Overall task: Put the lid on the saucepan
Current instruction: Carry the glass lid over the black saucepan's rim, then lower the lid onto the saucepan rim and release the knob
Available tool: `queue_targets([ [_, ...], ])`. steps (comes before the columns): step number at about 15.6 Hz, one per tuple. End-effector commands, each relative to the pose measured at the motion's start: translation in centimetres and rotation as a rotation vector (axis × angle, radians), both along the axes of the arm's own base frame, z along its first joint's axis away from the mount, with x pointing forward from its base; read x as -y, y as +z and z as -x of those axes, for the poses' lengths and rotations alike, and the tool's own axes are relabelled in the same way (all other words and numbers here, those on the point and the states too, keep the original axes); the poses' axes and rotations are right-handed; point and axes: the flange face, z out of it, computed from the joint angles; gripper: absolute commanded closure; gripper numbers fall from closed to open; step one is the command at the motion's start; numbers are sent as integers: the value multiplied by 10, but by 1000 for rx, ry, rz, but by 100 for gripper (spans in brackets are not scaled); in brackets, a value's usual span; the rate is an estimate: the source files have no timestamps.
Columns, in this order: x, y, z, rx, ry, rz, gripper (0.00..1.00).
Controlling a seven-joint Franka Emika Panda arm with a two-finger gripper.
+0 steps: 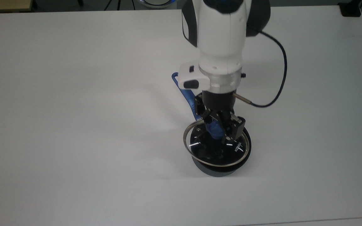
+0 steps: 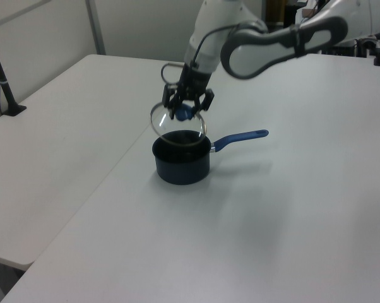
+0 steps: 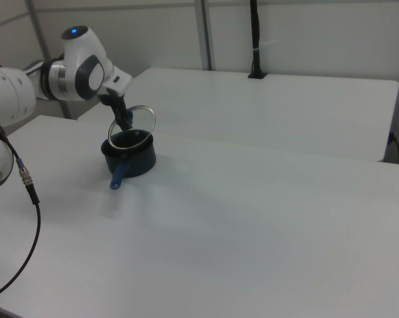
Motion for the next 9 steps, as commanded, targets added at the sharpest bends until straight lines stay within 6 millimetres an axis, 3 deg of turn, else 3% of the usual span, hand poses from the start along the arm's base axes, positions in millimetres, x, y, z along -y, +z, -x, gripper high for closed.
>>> queue_targets([
  [1, -13, -7, -4, 17, -14, 2, 54],
  [9, -33, -23, 9, -59, 18, 10, 53],
])
